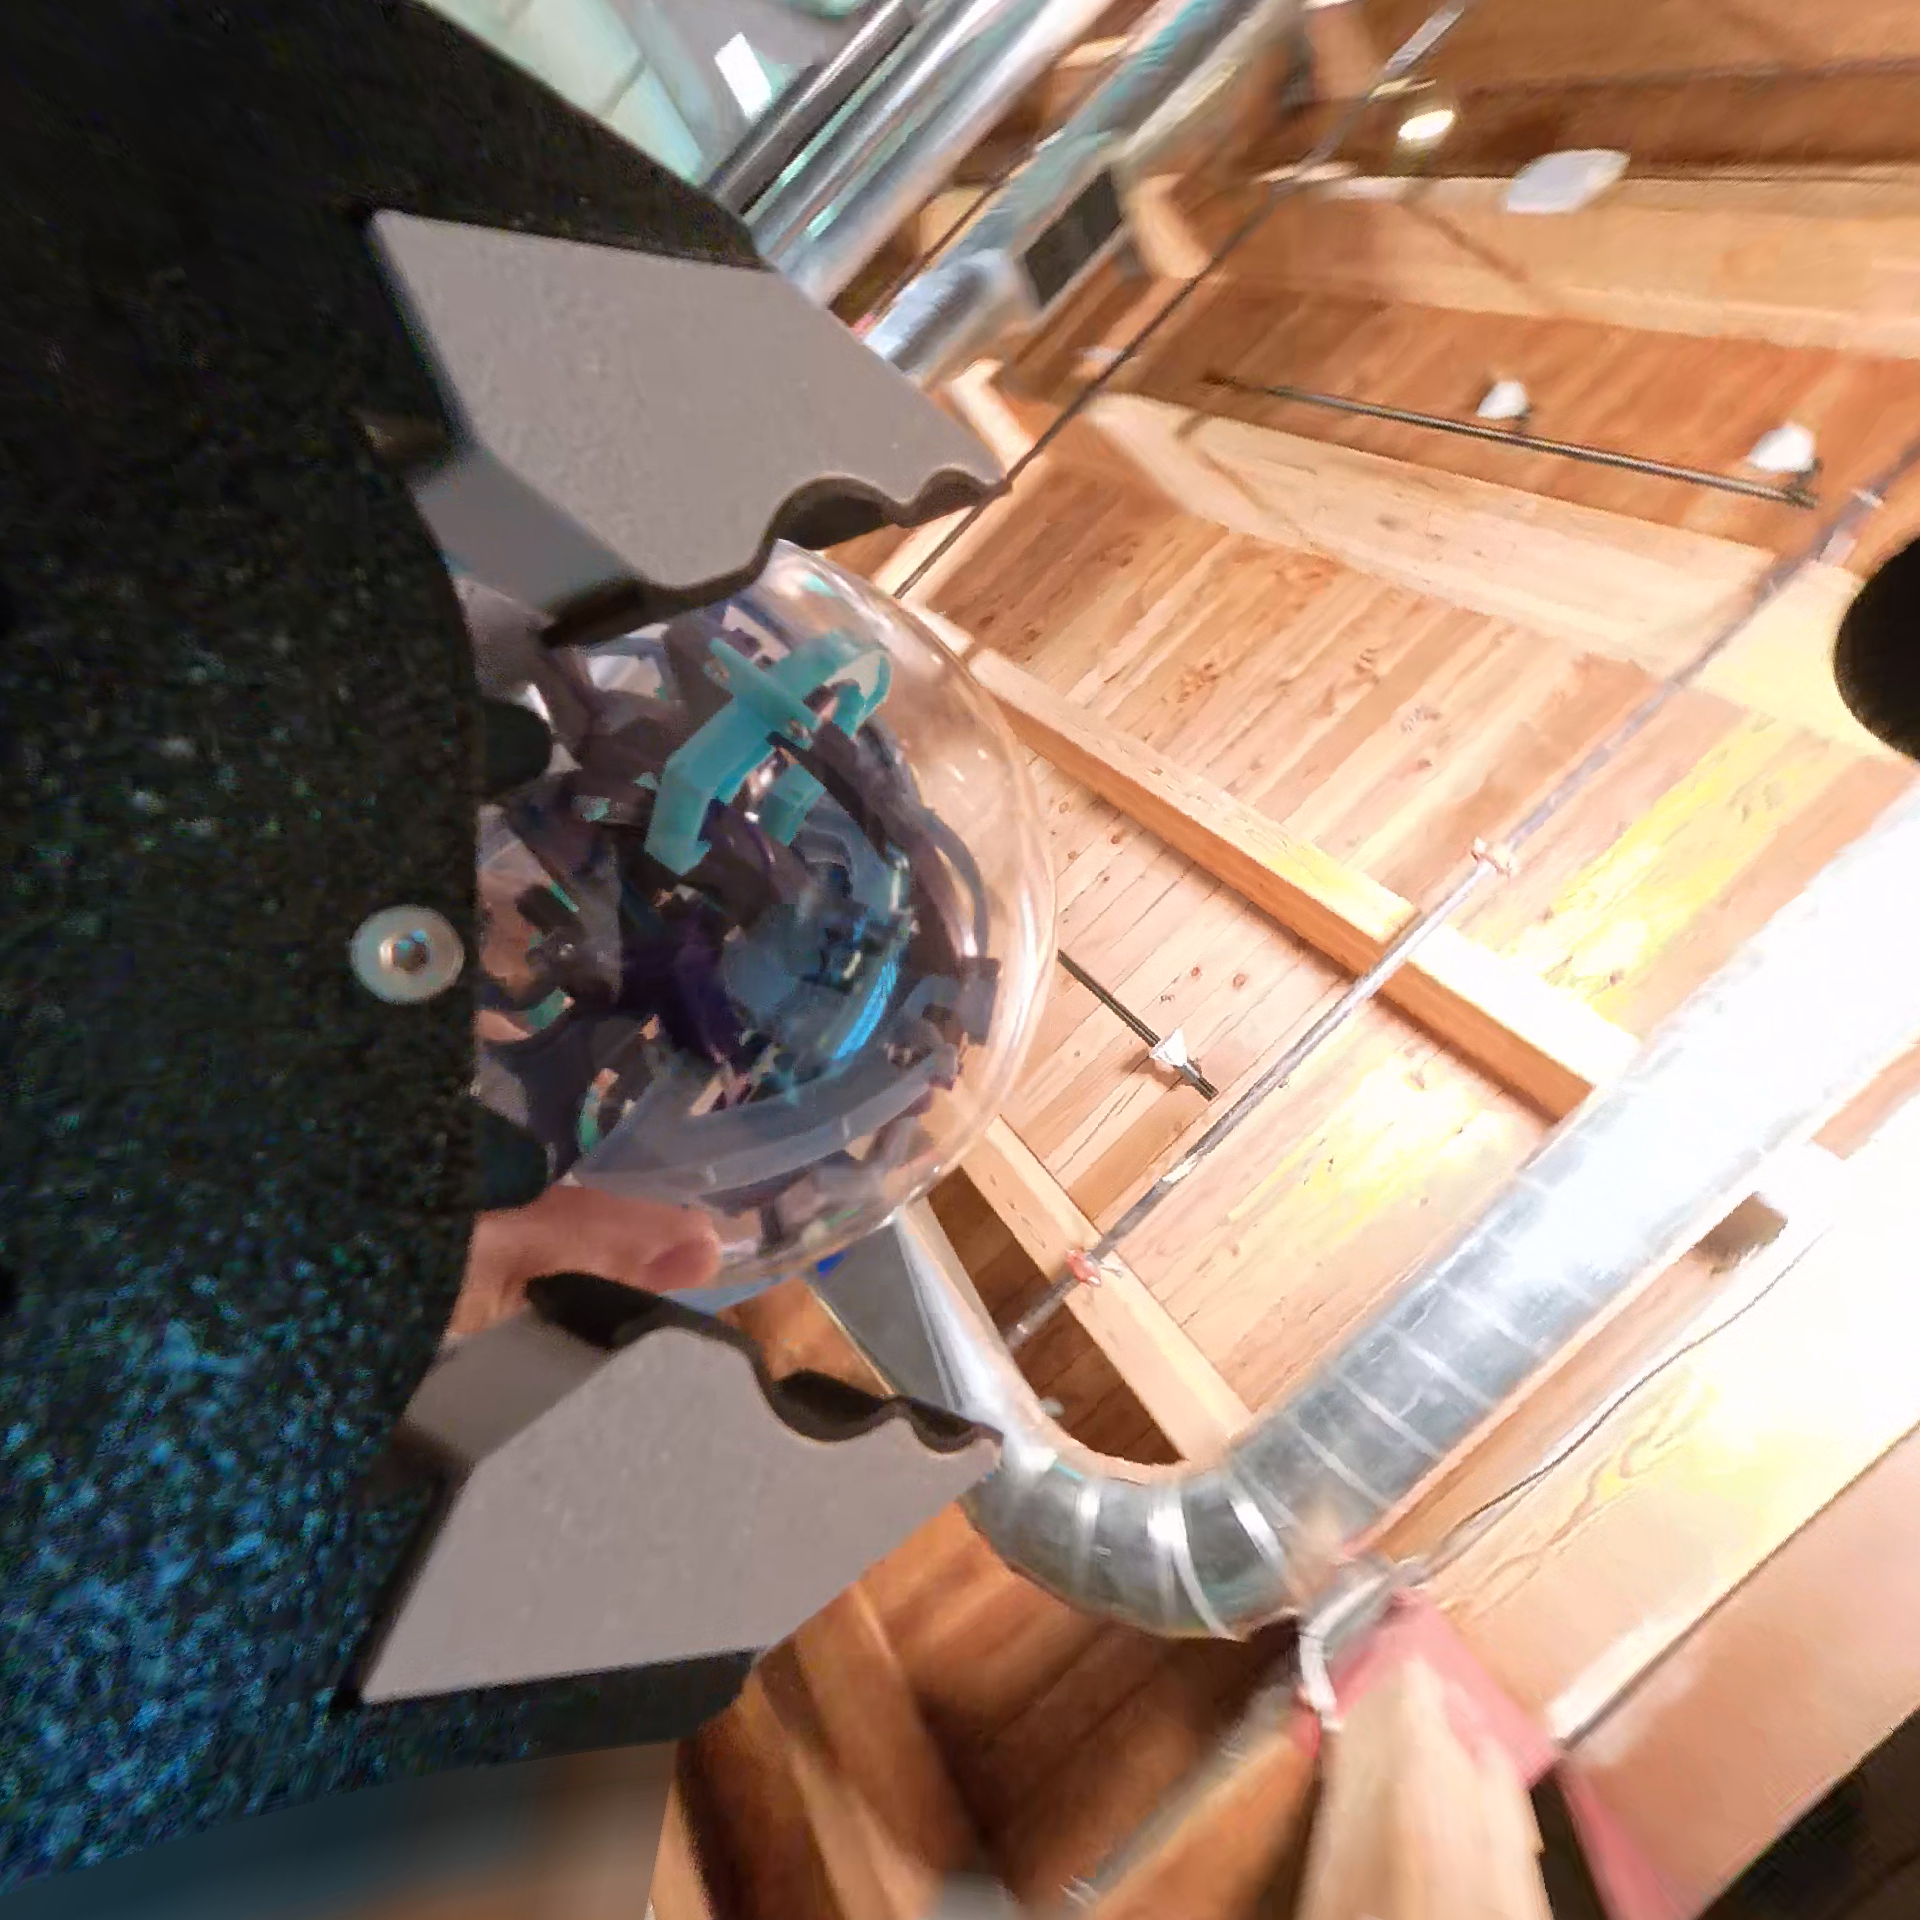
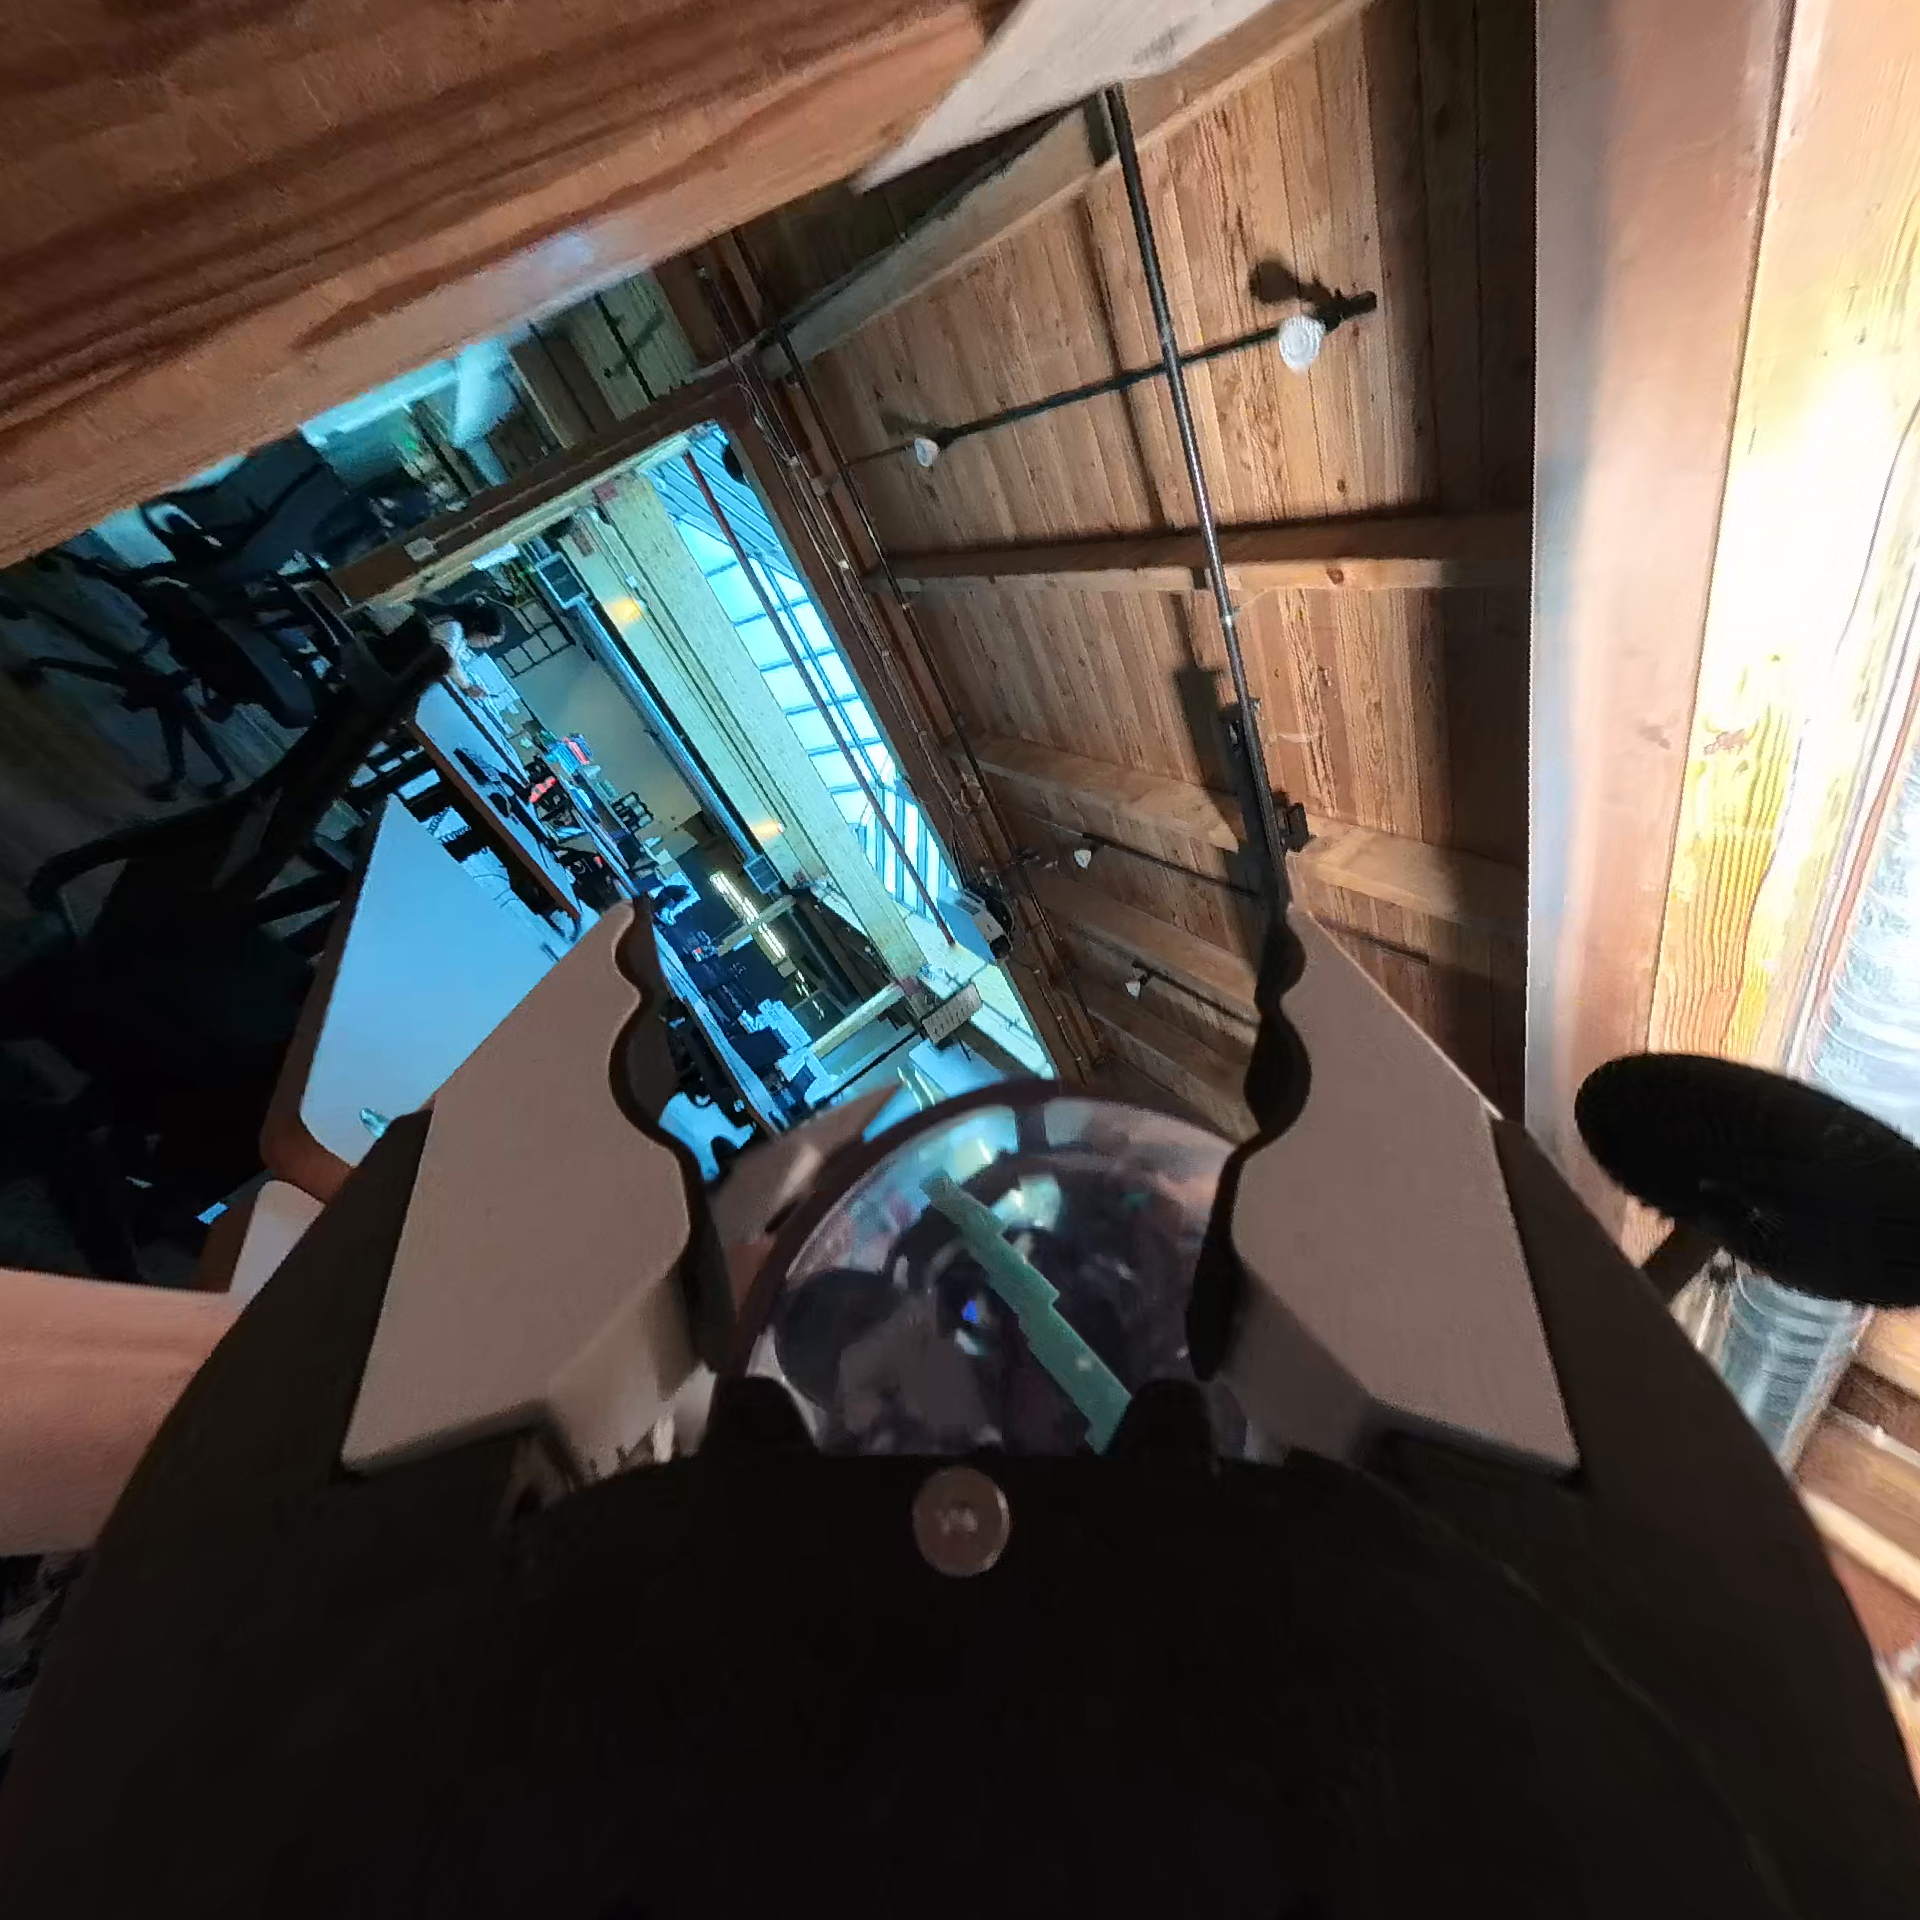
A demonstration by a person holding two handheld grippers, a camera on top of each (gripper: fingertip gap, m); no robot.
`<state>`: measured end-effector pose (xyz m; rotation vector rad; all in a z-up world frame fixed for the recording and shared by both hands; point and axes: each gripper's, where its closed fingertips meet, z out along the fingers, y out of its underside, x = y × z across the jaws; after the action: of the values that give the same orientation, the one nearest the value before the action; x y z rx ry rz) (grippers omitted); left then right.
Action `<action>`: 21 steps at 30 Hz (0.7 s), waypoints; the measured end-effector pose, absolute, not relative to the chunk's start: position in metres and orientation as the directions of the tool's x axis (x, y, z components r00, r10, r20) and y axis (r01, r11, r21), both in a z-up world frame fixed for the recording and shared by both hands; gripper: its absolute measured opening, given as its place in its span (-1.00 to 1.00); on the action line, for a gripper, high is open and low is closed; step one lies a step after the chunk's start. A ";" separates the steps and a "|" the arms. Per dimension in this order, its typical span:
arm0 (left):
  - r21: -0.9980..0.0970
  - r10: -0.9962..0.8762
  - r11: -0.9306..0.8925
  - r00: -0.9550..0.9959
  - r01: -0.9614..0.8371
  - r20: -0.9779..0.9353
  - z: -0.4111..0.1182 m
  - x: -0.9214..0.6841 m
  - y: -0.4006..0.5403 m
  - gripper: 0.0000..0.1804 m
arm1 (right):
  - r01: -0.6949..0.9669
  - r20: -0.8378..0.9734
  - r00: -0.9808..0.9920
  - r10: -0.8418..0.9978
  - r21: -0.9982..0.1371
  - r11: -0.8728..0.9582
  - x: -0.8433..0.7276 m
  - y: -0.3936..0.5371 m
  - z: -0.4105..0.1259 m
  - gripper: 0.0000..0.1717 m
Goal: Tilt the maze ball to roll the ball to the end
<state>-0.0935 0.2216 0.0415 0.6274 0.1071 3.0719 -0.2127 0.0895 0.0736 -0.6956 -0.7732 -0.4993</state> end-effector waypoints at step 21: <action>-0.331 -0.901 -0.170 -0.283 0.928 -0.329 0.096 -0.203 0.145 0.74 | -0.235 -0.017 0.960 0.280 -0.597 0.767 -0.079 0.079 0.096 0.37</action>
<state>-0.2026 0.1453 0.0963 -0.1550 -1.3184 4.2203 -0.0785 0.0790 0.0965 -0.6377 -0.0740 0.2795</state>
